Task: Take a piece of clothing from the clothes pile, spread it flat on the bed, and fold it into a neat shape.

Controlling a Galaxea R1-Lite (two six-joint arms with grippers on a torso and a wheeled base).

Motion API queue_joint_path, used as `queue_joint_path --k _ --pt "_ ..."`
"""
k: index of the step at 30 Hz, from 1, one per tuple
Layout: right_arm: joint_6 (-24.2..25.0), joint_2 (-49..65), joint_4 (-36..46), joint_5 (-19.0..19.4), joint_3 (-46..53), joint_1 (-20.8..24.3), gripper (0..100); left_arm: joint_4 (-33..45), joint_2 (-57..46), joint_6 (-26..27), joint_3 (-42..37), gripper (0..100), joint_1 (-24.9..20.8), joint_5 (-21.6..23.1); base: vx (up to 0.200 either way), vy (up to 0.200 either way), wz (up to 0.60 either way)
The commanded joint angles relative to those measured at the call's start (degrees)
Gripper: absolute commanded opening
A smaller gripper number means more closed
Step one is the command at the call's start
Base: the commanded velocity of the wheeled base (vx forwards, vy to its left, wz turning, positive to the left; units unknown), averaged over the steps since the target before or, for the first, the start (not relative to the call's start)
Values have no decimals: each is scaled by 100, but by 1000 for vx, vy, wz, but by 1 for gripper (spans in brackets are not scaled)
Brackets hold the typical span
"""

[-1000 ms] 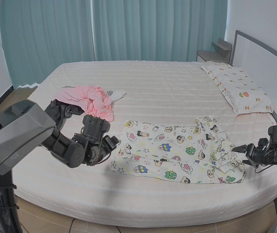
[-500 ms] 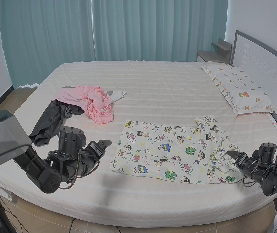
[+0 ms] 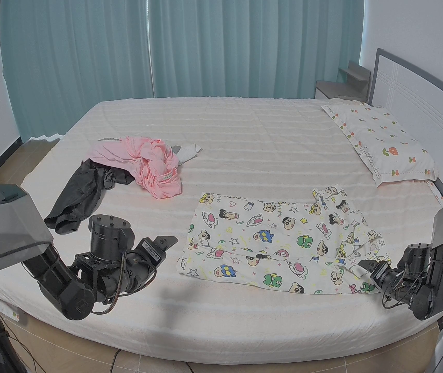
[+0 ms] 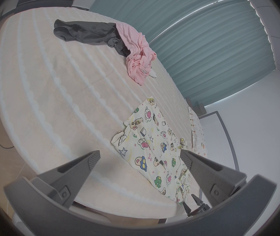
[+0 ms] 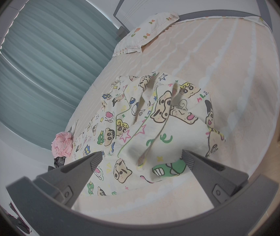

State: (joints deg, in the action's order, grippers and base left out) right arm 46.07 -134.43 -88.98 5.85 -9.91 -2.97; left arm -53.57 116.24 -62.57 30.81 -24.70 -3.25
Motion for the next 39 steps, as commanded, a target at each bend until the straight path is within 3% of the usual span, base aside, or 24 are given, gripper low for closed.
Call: queue_joint_path --k 1,9,26,39 --pt "16 197 -102 13 42 25 100 -5 92 0 -4 100 0 -8 0 0 0" --pt "157 329 -102 13 -72 183 100 -5 110 0 4 100 0 -8 0 0 0" --pt "192 -330 -102 -23 -635 34 100 -5 215 0 4 100 9 -17 0 0 0" --pt "183 -541 -102 -436 -951 43 100 -128 250 8 4 100 9 -44 0 0 0"
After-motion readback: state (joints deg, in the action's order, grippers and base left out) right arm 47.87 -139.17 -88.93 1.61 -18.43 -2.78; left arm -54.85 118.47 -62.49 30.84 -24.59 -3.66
